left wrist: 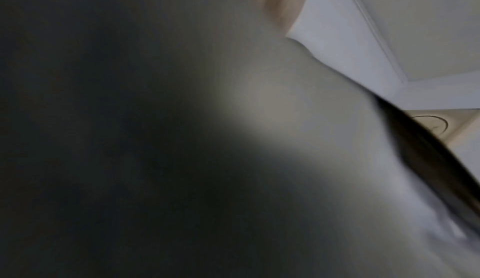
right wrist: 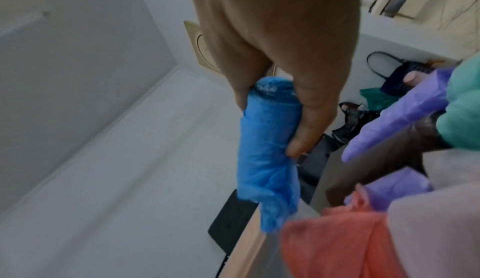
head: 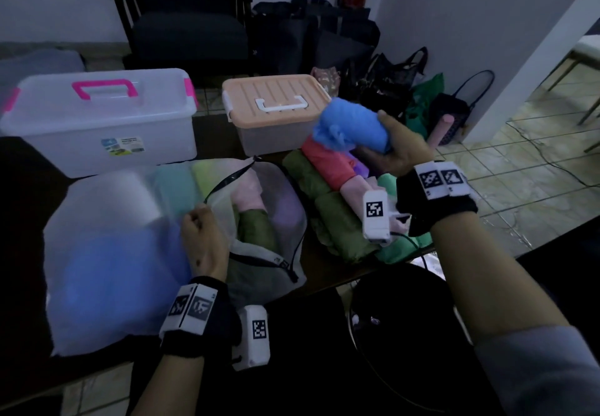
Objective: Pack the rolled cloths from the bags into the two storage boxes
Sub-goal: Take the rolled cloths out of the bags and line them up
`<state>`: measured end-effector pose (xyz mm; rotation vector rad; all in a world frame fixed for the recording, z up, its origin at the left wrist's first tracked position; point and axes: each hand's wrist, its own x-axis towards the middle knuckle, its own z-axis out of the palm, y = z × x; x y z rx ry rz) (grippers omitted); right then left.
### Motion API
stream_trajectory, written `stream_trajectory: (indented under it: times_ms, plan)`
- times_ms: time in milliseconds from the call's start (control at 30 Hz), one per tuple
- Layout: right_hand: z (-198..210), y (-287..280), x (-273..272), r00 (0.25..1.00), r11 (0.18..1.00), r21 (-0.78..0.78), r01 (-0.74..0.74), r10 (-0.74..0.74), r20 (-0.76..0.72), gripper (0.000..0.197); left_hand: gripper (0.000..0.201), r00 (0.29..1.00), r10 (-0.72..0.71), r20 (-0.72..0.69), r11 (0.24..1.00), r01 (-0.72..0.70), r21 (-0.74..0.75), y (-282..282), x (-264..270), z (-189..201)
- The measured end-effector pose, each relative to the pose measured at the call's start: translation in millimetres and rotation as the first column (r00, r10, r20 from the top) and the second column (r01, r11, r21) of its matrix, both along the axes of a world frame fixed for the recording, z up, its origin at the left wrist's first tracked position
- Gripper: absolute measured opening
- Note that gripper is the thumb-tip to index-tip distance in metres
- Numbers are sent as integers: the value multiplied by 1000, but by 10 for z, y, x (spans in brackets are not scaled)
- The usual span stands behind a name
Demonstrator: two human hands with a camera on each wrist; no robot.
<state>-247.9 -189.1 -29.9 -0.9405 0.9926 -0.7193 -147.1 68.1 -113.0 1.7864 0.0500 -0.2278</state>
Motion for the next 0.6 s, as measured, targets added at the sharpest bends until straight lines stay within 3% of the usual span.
stream_trajectory:
  times_ms: [100, 200, 300, 367, 433, 500, 600]
  plan:
    - [-56, -102, -32, 977, 976, -50, 210, -212, -27, 28, 35, 1000, 3, 3, 1000, -3, 3, -9, 9, -29]
    - [-212, -165, 17, 949, 955, -169, 242, -270, -161, 32, 35, 1000, 6, 20, 1000, -6, 15, -8, 7, -40]
    - [-419, -215, 76, 916, 958, -245, 151, -228, -330, 53, 34, 1000, 10, 15, 1000, -10, 12, 3, 12, -50]
    - [-523, -236, 122, 900, 964, -267, 11, -126, -418, 49, 34, 1000, 7, 14, 1000, -7, 23, 7, 15, -43]
    - [-524, -232, 158, 878, 923, -381, -57, -135, -459, 38, 35, 1000, 3, 13, 999, -3, 32, 8, 18, -38]
    - [-527, -263, 181, 791, 864, -466, -190, -146, -594, 35, 35, 1000, -1, 21, 999, 0, 38, 11, 25, -42]
    - [-537, -273, 232, 493, 780, -447, -439, -207, -845, 39, 34, 999, -13, 36, 999, 12, 39, 18, 18, -51]
